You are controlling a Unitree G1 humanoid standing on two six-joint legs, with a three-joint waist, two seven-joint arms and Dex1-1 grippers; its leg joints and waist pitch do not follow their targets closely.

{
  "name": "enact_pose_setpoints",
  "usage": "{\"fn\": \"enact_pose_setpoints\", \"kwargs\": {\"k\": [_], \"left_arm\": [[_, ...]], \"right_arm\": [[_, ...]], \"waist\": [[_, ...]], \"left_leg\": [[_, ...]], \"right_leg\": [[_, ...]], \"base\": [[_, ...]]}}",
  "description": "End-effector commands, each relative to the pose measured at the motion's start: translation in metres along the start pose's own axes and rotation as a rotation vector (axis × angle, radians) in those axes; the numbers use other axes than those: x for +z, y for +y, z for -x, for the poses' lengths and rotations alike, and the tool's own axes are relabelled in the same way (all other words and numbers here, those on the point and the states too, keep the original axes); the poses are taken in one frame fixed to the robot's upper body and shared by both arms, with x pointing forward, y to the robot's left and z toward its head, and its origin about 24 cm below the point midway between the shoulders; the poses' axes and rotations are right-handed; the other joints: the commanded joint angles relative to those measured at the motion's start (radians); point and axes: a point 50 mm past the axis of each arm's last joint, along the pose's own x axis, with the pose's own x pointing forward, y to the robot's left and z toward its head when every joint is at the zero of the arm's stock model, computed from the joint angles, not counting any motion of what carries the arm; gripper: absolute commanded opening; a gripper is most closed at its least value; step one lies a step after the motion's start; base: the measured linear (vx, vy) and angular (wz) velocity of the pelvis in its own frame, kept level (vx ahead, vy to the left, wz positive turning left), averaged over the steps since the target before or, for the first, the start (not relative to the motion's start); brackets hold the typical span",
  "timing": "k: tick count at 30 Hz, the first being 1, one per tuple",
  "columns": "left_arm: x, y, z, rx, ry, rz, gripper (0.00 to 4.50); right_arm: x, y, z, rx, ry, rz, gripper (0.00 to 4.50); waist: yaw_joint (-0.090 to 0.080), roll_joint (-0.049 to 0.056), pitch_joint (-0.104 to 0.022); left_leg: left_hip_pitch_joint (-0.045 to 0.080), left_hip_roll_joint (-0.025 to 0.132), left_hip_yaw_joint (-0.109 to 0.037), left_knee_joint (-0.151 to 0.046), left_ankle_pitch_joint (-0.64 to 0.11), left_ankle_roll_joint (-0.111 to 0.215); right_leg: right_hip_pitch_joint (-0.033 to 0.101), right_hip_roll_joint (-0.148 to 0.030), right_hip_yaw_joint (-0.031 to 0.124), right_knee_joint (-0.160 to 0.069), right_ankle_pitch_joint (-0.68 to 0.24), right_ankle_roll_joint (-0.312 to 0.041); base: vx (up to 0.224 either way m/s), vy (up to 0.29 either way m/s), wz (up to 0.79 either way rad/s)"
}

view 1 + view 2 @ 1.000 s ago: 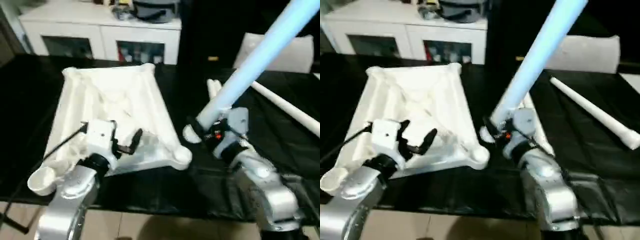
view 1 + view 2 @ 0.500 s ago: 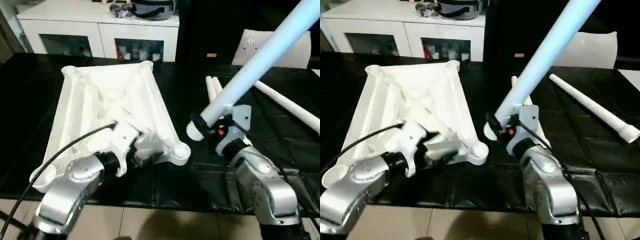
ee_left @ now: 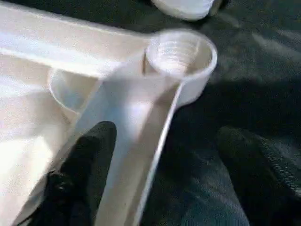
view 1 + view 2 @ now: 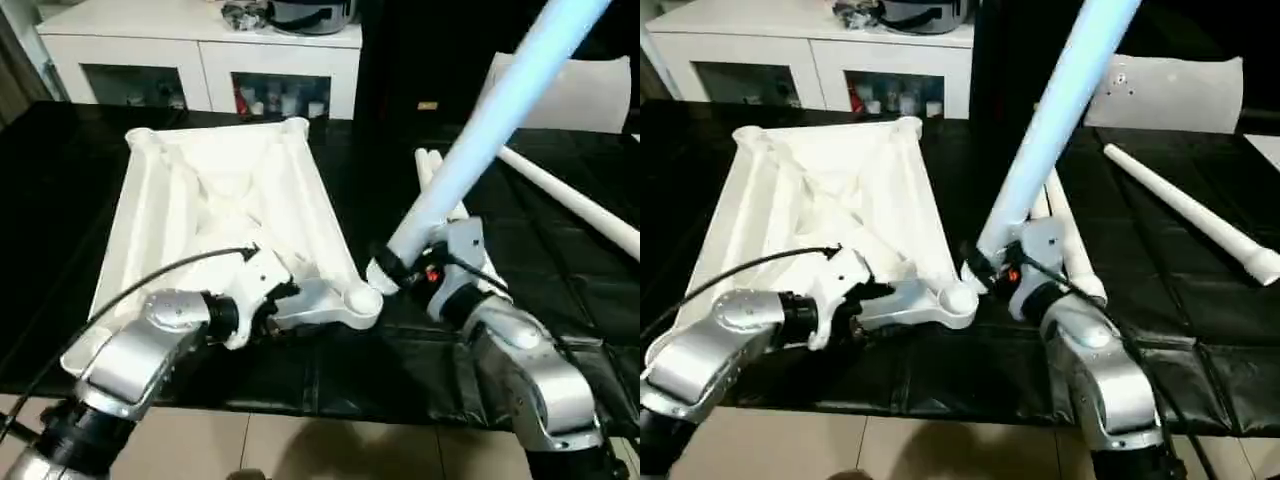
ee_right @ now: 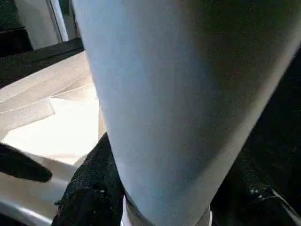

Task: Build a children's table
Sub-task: Move to table, then insert table leg to table base

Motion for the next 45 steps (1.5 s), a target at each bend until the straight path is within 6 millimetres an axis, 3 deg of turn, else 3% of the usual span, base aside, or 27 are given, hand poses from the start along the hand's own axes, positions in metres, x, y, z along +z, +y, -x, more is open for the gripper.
{"fn": "enact_pose_setpoints", "kwargs": {"k": [1,6,7,8,9,13,14,15,18,21,22,35,45], "left_arm": [[0.003,0.007,0.000,0.003,0.014,-0.023,3.41],[0.006,0.017,-0.004,-0.019,0.043,-0.033,3.04],[0.006,0.019,-0.005,-0.019,0.050,-0.035,2.94],[0.006,0.019,-0.006,-0.020,0.051,-0.035,2.85],[0.006,0.019,-0.007,-0.024,0.053,-0.035,2.80],[0.004,0.020,-0.008,-0.034,0.063,-0.042,2.44],[0.004,0.019,-0.009,-0.046,0.060,-0.042,2.44],[0.004,0.019,-0.009,-0.055,0.057,-0.041,2.36],[0.004,0.018,-0.010,-0.065,0.056,-0.040,2.03],[0.003,0.017,-0.010,-0.076,0.062,-0.039,1.92],[0.002,0.016,-0.010,-0.077,0.068,-0.042,1.69],[-0.003,0.012,-0.007,-0.089,0.091,-0.086,0.74],[-0.001,0.010,-0.008,-0.092,0.090,-0.132,0.04]], "right_arm": [[0.004,-0.001,0.001,-0.005,-0.021,-0.018,1.93],[0.002,0.002,0.001,0.010,-0.020,-0.012,1.93],[0.002,0.002,0.001,0.012,-0.018,-0.014,1.93],[0.002,0.003,0.001,0.012,-0.017,-0.016,1.93],[0.002,0.003,0.002,0.010,-0.018,-0.022,1.93],[0.002,0.003,0.003,0.002,-0.022,-0.039,1.93],[0.002,0.003,0.004,0.000,-0.022,-0.043,1.93],[0.002,0.003,0.005,-0.002,-0.021,-0.044,1.93],[0.002,0.004,0.005,-0.003,-0.021,-0.047,1.93],[0.002,0.005,0.006,-0.003,-0.024,-0.052,1.93],[0.002,0.006,0.007,-0.002,-0.025,-0.053,1.93],[0.002,0.008,0.004,0.011,-0.030,-0.022,1.93],[0.002,0.008,0.003,0.024,-0.033,-0.014,1.93]], "waist": [[0.000,0.009,-0.048],[0.002,0.005,-0.047],[0.002,0.005,-0.048],[0.003,0.015,-0.048],[0.001,0.008,-0.049],[0.001,0.011,-0.049],[0.001,0.017,-0.049],[0.000,0.013,-0.050],[0.000,0.019,-0.048],[-0.001,0.014,-0.045],[-0.001,0.014,-0.044],[-0.001,0.013,-0.044],[-0.003,0.010,-0.051]], "left_leg": [[-0.001,0.081,-0.025,-0.091,-0.127,0.000],[-0.002,0.081,-0.024,-0.092,-0.114,0.000],[-0.003,0.083,-0.024,-0.091,-0.104,0.000],[-0.002,0.082,-0.025,-0.090,-0.105,-0.001],[-0.002,0.084,-0.025,-0.091,-0.110,-0.002],[-0.006,0.082,-0.024,-0.088,-0.084,0.005],[-0.005,0.082,-0.025,-0.088,-0.088,0.003],[-0.005,0.084,-0.024,-0.089,-0.092,0.004],[-0.004,0.085,-0.025,-0.090,-0.111,-0.002],[-0.004,0.086,-0.024,-0.093,-0.123,-0.002],[-0.003,0.086,-0.024,-0.094,-0.128,-0.003],[-0.005,0.087,-0.022,-0.097,-0.115,0.002],[-0.006,0.086,-0.019,-0.091,-0.025,0.030]], "right_leg": [[0.036,-0.096,0.060,-0.085,-0.130,-0.184],[0.039,-0.098,0.061,-0.084,-0.100,-0.193],[0.040,-0.100,0.062,-0.082,-0.081,-0.194],[0.038,-0.100,0.062,-0.081,-0.077,-0.196],[0.041,-0.101,0.062,-0.083,-0.073,-0.200],[0.043,-0.100,0.061,-0.079,-0.022,-0.210],[0.042,-0.100,0.061,-0.078,-0.026,-0.211],[0.043,-0.101,0.061,-0.079,-0.027,-0.212],[0.042,-0.101,0.062,-0.081,-0.036,-0.221],[0.041,-0.102,0.063,-0.084,-0.066,-0.220],[0.040,-0.102,0.063,-0.085,-0.082,-0.218],[0.039,-0.103,0.065,-0.087,-0.081,-0.204],[0.045,-0.101,0.059,-0.075,0.067,-0.226]], "base": [[0.000,0.000,0.00],[0.000,0.000,0.00],[0.000,0.000,0.00],[0.000,0.000,0.00],[0.000,0.000,0.00],[0.000,0.000,0.00],[0.000,0.000,0.00],[0.000,0.000,0.00],[0.000,0.000,0.00],[0.000,0.000,0.00],[0.000,0.000,0.00],[0.000,0.000,0.00],[0.000,0.000,0.00]]}}
